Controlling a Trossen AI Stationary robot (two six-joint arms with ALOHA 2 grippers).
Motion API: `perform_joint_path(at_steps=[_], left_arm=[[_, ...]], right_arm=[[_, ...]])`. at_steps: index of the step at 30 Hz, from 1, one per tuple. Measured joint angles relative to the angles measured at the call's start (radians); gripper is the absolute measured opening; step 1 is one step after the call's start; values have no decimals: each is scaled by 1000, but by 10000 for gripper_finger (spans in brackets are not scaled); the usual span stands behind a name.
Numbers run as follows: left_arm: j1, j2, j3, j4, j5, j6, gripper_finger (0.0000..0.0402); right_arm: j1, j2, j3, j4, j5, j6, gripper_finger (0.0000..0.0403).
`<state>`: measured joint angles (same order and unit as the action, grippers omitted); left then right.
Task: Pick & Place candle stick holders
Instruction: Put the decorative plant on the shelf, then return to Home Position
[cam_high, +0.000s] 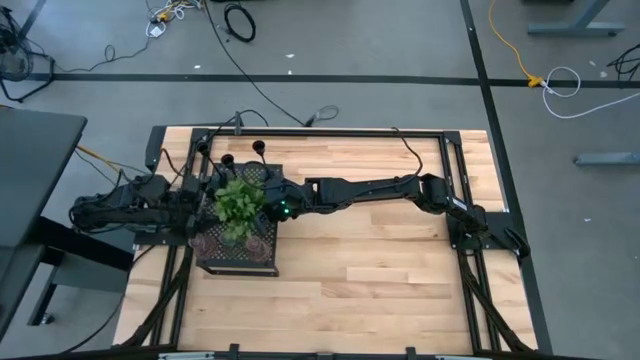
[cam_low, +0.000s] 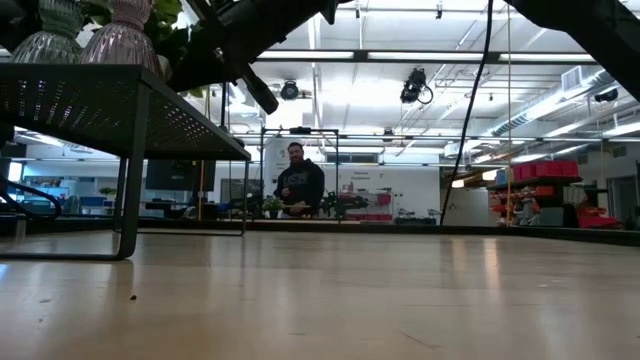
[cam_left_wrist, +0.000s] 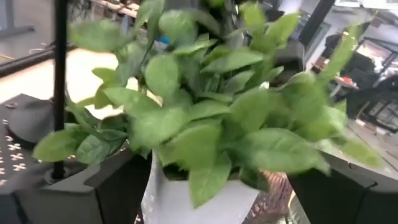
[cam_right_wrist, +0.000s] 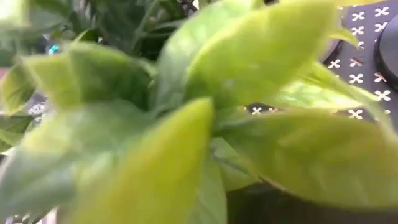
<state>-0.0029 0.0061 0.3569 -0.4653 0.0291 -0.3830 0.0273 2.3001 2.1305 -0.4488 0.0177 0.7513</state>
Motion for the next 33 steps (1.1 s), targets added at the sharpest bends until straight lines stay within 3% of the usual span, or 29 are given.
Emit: perform_joint_path(at_steps=[21, 33], left_arm=[[0, 0, 182, -93, -45, -3, 355], [0, 0, 291, -121, -134, -5, 355]], right_arm=[[7, 0, 0, 58, -19, 11, 0], [8, -13, 1, 42, 4, -11, 0]])
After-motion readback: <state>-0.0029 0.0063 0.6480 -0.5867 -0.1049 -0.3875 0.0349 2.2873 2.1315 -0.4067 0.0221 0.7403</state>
